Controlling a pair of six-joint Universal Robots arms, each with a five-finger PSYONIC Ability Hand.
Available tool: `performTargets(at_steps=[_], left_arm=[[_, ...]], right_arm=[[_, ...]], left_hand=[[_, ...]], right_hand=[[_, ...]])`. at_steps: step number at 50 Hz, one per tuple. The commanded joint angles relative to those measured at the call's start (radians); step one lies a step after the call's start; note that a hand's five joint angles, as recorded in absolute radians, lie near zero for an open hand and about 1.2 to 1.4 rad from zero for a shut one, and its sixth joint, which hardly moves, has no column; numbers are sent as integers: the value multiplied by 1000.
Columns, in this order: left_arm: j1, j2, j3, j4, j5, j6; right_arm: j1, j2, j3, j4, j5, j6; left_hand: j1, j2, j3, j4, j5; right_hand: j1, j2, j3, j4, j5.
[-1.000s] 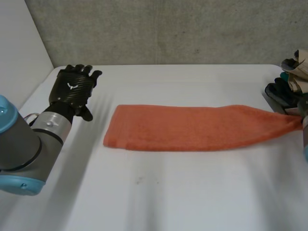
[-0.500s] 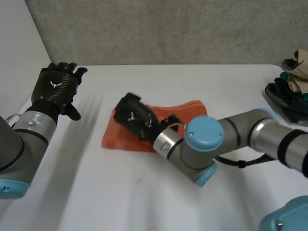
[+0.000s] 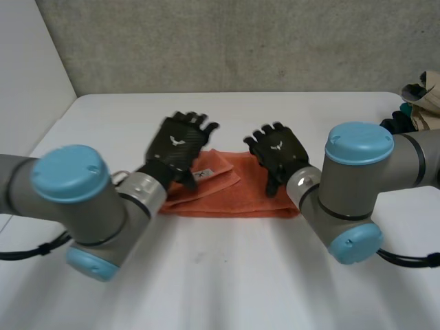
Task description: Fold the laundry.
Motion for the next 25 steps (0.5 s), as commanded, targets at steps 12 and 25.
performTargets(at_steps=[12, 25], left_arm=[[39, -309, 278, -49, -74, 65], [173, -346, 344, 52, -309, 333]], right_arm=[[-13, 25, 82, 1, 19, -13], [-13, 26, 106, -25, 72, -31]], left_hand=[[18, 2, -3, 6, -15], [-8, -24, -30, -20, -41]], right_hand=[[268, 288, 292, 291, 281], [362, 382, 386, 385, 375]])
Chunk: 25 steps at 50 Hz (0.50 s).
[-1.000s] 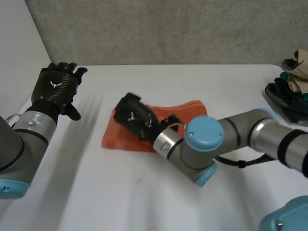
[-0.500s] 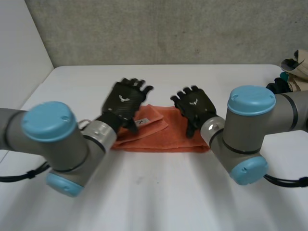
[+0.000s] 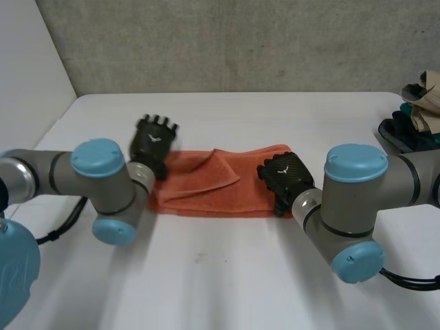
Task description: Fold the laundry.
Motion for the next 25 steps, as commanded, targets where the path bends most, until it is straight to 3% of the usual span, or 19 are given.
performTargets(at_steps=[1, 7, 15, 21, 25], left_arm=[[56, 12, -16, 65, -105, 98], [-10, 134, -145, 65, -10, -7], [-78, 257, -247, 16, 40, -196], [-132, 253, -239, -65, 160, -308], [-133, 183, -199, -68, 166, -304]], right_arm=[[0, 0, 14, -10, 41, -14], [3, -1, 41, -45, 44, -47], [1, -1, 63, -82, 47, -86], [0, 0, 81, -97, 47, -86], [0, 0, 92, -120, 51, -89]], left_hand=[[-11, -27, -33, -23, -44], [-11, -27, -33, -23, -44], [-5, -22, -27, -18, -39], [9, -7, -12, -3, -24], [12, -4, -9, 0, -21]], right_hand=[[130, 144, 126, 125, 121], [224, 237, 220, 219, 215], [292, 305, 287, 287, 282], [318, 331, 314, 313, 309], [411, 425, 407, 406, 402]])
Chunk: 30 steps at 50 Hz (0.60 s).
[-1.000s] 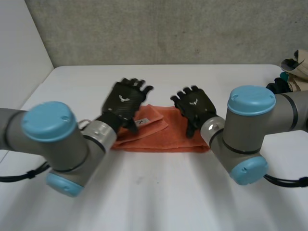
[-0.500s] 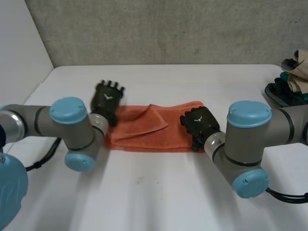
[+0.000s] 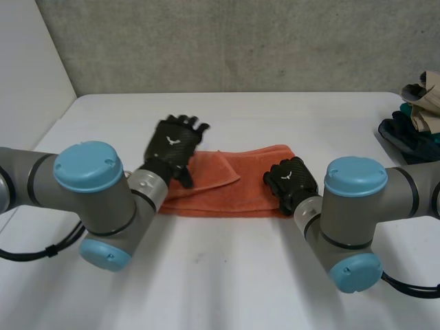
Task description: Fold the laundry.
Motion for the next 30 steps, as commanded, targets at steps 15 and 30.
performTargets(at_steps=[15, 30], left_arm=[[89, -250, 252, -41, -248, 192], [25, 158, -156, -47, -227, 80]], right_arm=[[-23, -45, 110, -94, 61, -116], [-85, -145, 132, -100, 101, -609]], left_hand=[[74, 58, 52, 62, 41], [15, -1, -6, 3, -18]], right_hand=[[720, 728, 718, 721, 725], [720, 728, 718, 721, 725]])
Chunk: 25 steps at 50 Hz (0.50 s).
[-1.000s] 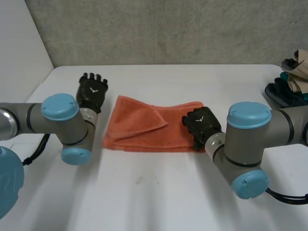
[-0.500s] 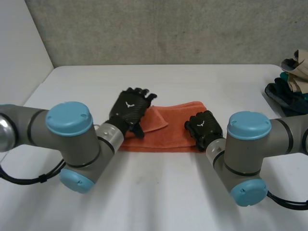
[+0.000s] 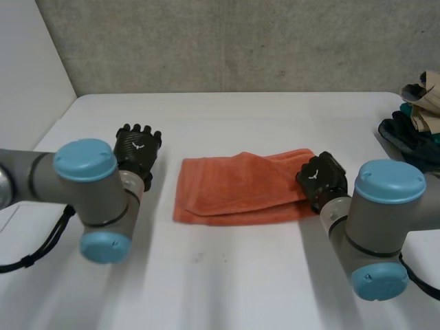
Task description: Fold the laundry.
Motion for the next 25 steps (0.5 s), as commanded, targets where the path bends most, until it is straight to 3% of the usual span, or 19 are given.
performTargets(at_steps=[1, 4, 8, 9, 13, 16, 19, 20, 21, 22, 23, 25], left_arm=[[-45, 226, -187, 1, 58, -88], [-43, 271, -211, 1, 75, -102], [-37, 298, -220, -1, 79, -106], [-35, 298, -215, -1, 79, -105], [-20, 298, -214, -1, 79, -103], [-14, 295, -212, 1, 81, -103], [-9, 286, -203, 1, 84, -103], [-8, 284, -200, 2, 86, -103], [-8, 278, -188, 7, 86, -103], [-9, 274, -177, 10, 87, -103], [-11, 268, -165, 10, 86, -105], [-23, 237, -122, 10, 86, -106]], right_arm=[[4, -29, -58, -19, 1, -206], [10, -26, -110, -35, -42, -211], [86, 18, -167, -81, -211, -210], [138, 53, -184, -103, -310, -213], [232, 121, -212, -120, -508, -194], [251, 141, -205, -118, -570, -176], [257, 145, -199, -118, -569, -121], [255, 144, -201, -118, -560, -98], [251, 133, -201, -118, -523, -41], [252, 130, -201, -118, -495, -9], [251, 126, -199, -118, -460, 29], [243, 93, -193, -114, -354, 181]], left_hand=[[15, -1, -7, -4, -18], [15, -1, -7, -4, -18], [15, -1, -7, -4, -18], [18, 1, -5, -1, -15], [18, 2, -5, -1, -15], [18, 2, -5, -1, -15], [18, 2, -5, -1, -15], [15, -1, -7, -4, -18], [6, -10, -16, -13, -27], [6, -10, -16, -13, -27], [6, -10, -16, -13, -27], [6, -10, -16, -13, -27]], right_hand=[[326, 226, 210, 200, 221], [326, 226, 210, 200, 221], [326, 226, 210, 200, 221], [326, 226, 210, 200, 221], [326, 226, 210, 200, 221], [326, 226, 210, 200, 221], [326, 226, 210, 200, 221], [216, 117, 101, 91, 111], [-453, -553, -569, -579, -558], [-762, -862, -878, -888, -867], [-896, -995, -1012, -1022, -1001], [-896, -995, -1012, -1022, -1001]])
